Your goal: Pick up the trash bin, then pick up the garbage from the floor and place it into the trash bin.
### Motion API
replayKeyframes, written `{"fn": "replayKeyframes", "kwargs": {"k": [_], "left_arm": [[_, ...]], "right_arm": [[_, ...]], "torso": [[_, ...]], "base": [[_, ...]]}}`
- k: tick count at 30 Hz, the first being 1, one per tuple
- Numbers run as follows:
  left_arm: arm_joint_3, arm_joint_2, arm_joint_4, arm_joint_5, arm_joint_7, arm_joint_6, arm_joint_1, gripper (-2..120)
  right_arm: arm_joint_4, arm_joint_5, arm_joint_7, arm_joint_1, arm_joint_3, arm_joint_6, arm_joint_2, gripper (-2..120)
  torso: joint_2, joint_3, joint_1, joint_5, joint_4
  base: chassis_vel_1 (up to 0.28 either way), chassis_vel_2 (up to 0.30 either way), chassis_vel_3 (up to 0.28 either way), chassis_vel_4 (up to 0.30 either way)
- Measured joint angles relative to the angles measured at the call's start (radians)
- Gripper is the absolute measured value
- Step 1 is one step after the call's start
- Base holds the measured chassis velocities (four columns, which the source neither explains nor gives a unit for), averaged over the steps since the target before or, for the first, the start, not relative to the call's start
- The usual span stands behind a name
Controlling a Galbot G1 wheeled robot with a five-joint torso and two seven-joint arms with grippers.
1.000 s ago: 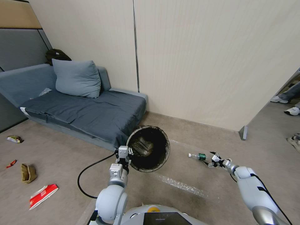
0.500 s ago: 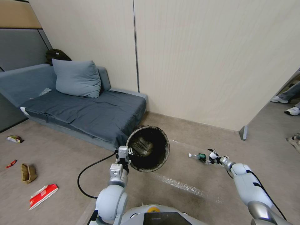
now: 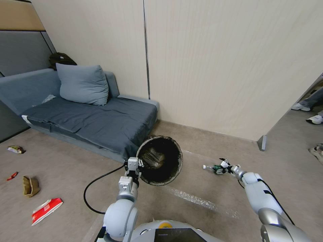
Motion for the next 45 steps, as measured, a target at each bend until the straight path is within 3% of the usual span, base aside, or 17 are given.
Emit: {"fn": "replayKeyframes", "kwargs": {"k": [26, 41, 45], "left_arm": [[0.000, 0.002, -0.003, 0.000, -0.001, -0.002, 0.001, 0], [-0.002, 0.007, -0.006, 0.000, -0.002, -0.002, 0.003, 0], [-0.002, 0.009, -0.006, -0.004, -0.002, -0.002, -0.001, 0]], "right_arm": [[-0.110, -0.017, 0.034, -0.013, 0.049, 0.001, 0.036, 100], [-0.170, 0.105, 0.049, 0.017, 0.062, -0.082, 0.017, 100], [-0.168, 0.107, 0.050, 0.014, 0.060, -0.084, 0.035, 93]], "torso": [[0.000, 0.000, 0.000, -0.0001, 0.0001], [0.000, 0.000, 0.000, 0.0000, 0.0000], [0.000, 0.000, 0.000, 0.0001, 0.0001]], "base": [[0.000, 0.000, 0.000, 0.000], [0.000, 0.000, 0.000, 0.000], [0.000, 0.000, 0.000, 0.000]]}}
